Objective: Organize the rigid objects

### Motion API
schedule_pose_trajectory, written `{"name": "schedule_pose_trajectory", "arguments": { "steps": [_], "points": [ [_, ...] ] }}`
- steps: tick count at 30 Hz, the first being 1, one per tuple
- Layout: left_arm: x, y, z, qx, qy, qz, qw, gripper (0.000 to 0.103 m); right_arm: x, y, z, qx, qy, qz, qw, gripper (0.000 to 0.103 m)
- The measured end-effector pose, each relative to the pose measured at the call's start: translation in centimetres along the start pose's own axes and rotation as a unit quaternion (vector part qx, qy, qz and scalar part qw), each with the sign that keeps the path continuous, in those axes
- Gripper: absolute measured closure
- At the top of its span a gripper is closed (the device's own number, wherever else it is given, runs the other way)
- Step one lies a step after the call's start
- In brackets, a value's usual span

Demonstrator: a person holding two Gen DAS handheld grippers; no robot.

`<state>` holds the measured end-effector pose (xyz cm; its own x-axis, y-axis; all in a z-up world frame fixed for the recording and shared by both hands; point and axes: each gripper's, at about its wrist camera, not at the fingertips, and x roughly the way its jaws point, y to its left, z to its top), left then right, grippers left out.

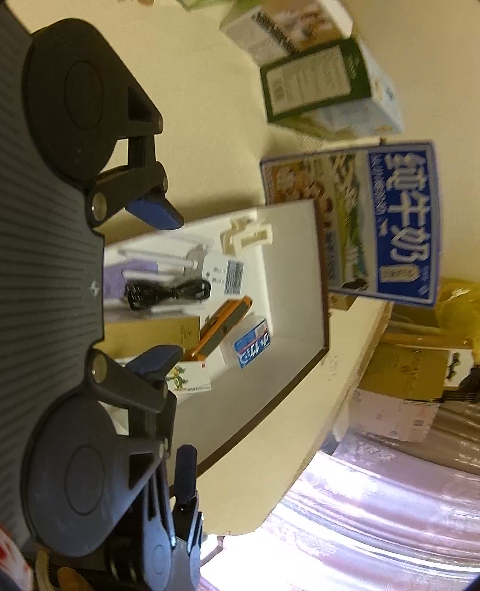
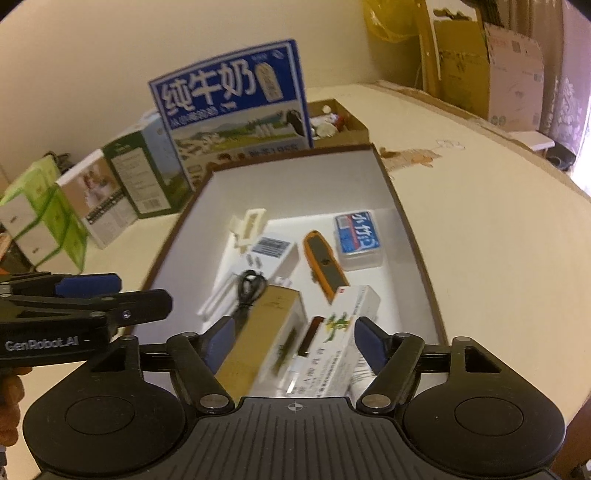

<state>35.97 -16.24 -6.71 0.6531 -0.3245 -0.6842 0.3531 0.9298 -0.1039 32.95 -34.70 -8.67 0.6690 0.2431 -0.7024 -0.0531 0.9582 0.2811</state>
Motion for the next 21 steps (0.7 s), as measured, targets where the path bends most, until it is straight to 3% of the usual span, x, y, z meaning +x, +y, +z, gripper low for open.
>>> {"name": "schedule_pose_trajectory", "arguments": {
  "steps": [7,21],
  "points": [
    [-5.9,2.3,-3.0,-0.006,-0.026,0.042,0.9988,0.029,-2.3,3.6,-1.2,-0.004,-0.008,0.028,1.0,0.031],
    [-14.9,7.3,-11.0,-0.088,0.008,0.112,0.9898,0.026,-4.6,11.9,-6.7,-0.061,0.039,0.097,0.993,0.031]
  ]
}}
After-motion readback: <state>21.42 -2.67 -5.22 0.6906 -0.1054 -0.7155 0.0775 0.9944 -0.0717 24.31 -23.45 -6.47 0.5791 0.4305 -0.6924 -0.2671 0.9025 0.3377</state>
